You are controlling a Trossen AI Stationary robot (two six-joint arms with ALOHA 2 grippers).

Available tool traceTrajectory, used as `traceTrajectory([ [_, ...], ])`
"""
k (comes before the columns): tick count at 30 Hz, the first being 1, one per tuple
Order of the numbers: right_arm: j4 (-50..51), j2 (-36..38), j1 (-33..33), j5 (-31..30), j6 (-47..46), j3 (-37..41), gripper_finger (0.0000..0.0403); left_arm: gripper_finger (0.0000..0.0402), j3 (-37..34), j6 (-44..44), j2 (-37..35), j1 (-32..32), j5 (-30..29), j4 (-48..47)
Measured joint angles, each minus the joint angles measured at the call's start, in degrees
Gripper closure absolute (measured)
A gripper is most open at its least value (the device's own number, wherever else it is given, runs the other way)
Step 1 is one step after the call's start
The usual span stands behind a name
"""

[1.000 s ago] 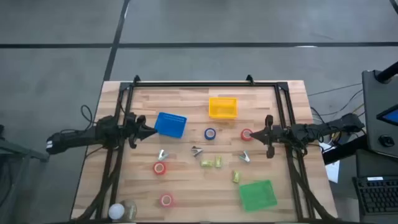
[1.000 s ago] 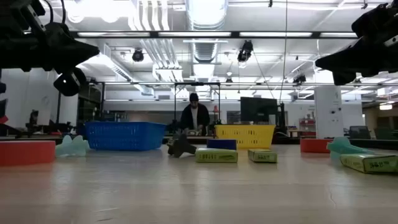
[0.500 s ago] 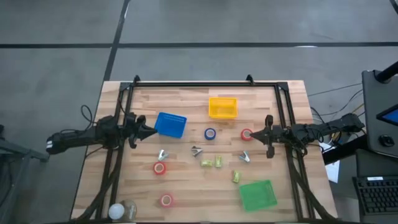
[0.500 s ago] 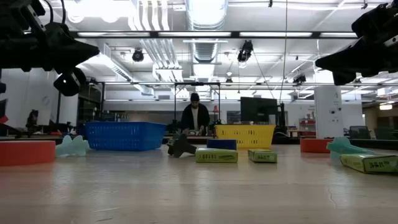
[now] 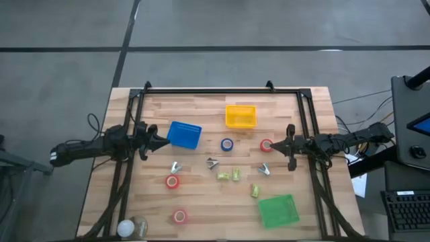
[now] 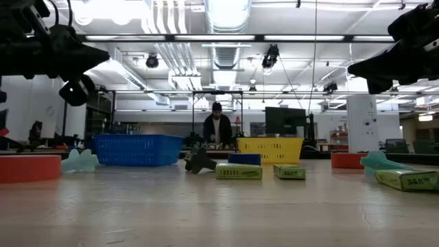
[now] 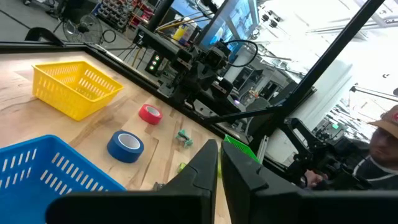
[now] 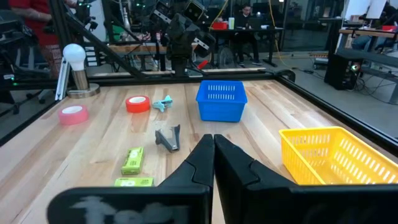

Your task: Pick and place Stapler, Stapler remover, tape

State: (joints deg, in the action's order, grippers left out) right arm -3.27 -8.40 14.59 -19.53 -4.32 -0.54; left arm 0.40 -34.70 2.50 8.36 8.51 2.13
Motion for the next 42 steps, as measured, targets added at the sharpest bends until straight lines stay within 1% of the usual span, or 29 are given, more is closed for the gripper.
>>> traceTrajectory([
  [30, 0.0, 0.0, 0.0, -0.1, 0.3, 0.0, 0.0394, 0.0378, 0.0, 0.0, 0.0, 0.0, 0.0, 0.0],
  [31, -0.1, 0.0, 0.0, -0.9, 3.3, 0.0, 0.0394, 0.0378, 0.0, 0.0, 0.0, 0.0, 0.0, 0.0],
  [34, -0.5, 0.0, 0.0, -6.1, 17.8, 0.0, 0.0394, 0.0378, 0.0, 0.0, 0.0, 0.0, 0.0, 0.0],
  [38, -0.5, 0.0, 0.0, -7.0, 35.3, 0.0, 0.0394, 0.0378, 0.0, 0.0, 0.0, 0.0, 0.0, 0.0],
  [42, -0.6, -0.1, 0.0, -12.4, 56.6, 0.0, 0.0394, 0.0378, 0.0, 0.0, 0.0, 0.0, 0.0, 0.0],
])
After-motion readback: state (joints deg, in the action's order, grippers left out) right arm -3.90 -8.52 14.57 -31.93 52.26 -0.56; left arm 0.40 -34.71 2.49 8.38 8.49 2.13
